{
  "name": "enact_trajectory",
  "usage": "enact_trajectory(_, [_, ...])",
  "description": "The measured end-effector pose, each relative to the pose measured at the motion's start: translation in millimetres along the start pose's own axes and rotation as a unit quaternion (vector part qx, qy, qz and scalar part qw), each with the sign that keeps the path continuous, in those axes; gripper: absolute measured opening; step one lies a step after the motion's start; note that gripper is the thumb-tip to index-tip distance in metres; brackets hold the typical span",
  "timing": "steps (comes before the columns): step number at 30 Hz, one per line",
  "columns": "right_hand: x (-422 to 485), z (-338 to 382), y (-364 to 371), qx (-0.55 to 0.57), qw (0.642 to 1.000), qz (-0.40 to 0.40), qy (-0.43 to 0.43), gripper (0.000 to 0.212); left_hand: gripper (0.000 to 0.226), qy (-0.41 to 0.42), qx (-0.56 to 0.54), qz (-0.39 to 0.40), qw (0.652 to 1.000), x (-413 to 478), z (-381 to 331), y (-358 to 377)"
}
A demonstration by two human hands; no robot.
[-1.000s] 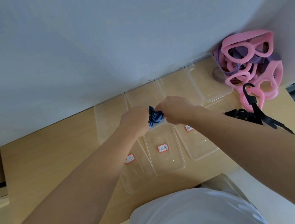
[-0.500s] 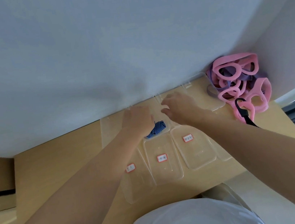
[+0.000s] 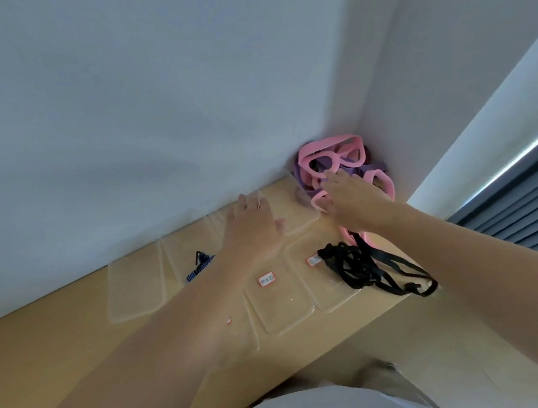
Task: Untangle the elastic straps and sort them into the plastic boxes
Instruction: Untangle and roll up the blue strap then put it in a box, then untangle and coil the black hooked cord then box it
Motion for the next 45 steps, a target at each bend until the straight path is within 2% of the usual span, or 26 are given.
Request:
enact_trajectory(2, [-9,-31,-3,-0.014,1.0,-0.012,-0.01,0.034,0.067,-0.006,-0.003,0.002,1.0,3,-26,6])
enact_trajectory(10, [-53,-145,12,-0.047,0.989,-0.03,-0.138,0.033,0.058,-0.075,-0.039,0.0,0.996,10,-131,43])
enact_trajectory(13, [-61,-164,27,0.021,0.992,0.008,-0.126,0.031,0.053,-0.11,-0.085,-0.006,0.99,-1,-159,63])
enact_trajectory(17, [-74,-163,45,0.176,0.977,0.074,-0.094,0.032,0.031,-0.134,-0.128,-0.027,0.982,-20,-184,77])
enact_trajectory(20, [-71,-154,52,0.255,0.958,0.104,-0.073,0.022,0.038,-0.158,-0.173,-0.033,0.972,-30,-190,76])
enact_trajectory(22, [-69,-148,58,0.351,0.928,0.126,-0.022,0.03,0.037,-0.164,-0.182,-0.04,0.969,-32,-190,76])
enact_trajectory(24, [-68,-142,66,0.471,0.867,0.16,0.039,0.029,0.04,-0.177,-0.2,-0.047,0.962,-31,-189,74])
enact_trajectory(26, [-66,-135,70,0.589,0.78,0.2,0.071,0.022,0.025,-0.193,-0.242,-0.081,0.947,-28,-187,76])
enact_trajectory(27, [-65,-131,70,0.647,0.724,0.225,0.082,0.027,0.016,-0.206,-0.267,-0.097,0.937,-27,-186,76])
enact_trajectory(29, [-64,-122,68,0.72,0.631,0.268,0.109,0.045,0.016,-0.232,-0.327,-0.129,0.907,-21,-186,75])
enact_trajectory(31, [-58,-114,69,0.761,0.574,0.274,0.126,0.054,0.018,-0.249,-0.398,-0.147,0.871,-11,-186,73])
enact_trajectory(34, [-41,-111,80,0.774,0.549,0.263,0.175,0.054,0.028,-0.281,-0.491,-0.138,0.813,10,-184,75])
enact_trajectory(37, [-31,-112,78,0.772,0.532,0.261,0.229,0.021,0.029,-0.299,-0.506,-0.105,0.802,36,-180,78])
enact_trajectory(39, [-23,-115,79,0.754,0.545,0.251,0.268,0.035,0.013,-0.309,-0.522,-0.081,0.791,55,-177,83])
enact_trajectory(41, [-19,-115,80,0.748,0.551,0.24,0.281,0.05,0.018,-0.323,-0.546,-0.058,0.771,72,-172,90])
enact_trajectory(43, [-16,-111,82,0.74,0.556,0.245,0.29,0.055,0.021,-0.336,-0.595,-0.046,0.728,84,-165,97])
enact_trajectory(45, [-11,-107,86,0.741,0.549,0.247,0.296,0.056,0.025,-0.352,-0.614,-0.045,0.705,89,-158,100])
Point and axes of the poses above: each hand's wrist, its own x-axis towards the middle knuckle, its own y-axis out of the palm, z = x × y, the point moved 3 cm from there along x, towards the middle knuckle, and after that the axes turned 7 degrees about y, right-handed, at the moved point
